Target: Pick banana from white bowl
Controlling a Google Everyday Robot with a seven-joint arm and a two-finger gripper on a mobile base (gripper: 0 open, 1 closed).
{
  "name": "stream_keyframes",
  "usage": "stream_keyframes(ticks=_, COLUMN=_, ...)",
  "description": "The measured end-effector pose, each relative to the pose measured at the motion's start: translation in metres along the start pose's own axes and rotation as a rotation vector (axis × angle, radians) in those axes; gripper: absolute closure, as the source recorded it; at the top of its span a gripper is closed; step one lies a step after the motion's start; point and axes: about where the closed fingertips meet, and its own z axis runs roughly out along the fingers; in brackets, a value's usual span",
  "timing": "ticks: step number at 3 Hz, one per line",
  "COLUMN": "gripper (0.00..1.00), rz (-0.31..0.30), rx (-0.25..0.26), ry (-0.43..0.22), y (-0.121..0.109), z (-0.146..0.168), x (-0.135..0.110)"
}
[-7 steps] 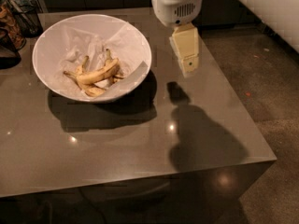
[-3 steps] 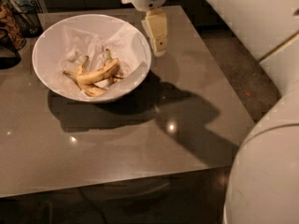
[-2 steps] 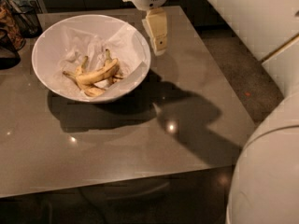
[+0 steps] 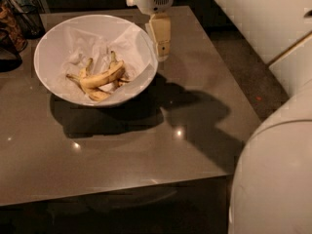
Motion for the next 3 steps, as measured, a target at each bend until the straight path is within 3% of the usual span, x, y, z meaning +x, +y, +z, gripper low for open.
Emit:
stream_keyframes(ticks=2, gripper=0.0, rz=-0.026, rx=-0.077, ry=-0.042, y=-0.021, z=0.028, x=-0.018)
stream_keyframes(ticks=3, gripper=0.0, rz=-0.027, rx=-0.074, ry=-0.06, y=-0.029, z=0.031, x=-0.025)
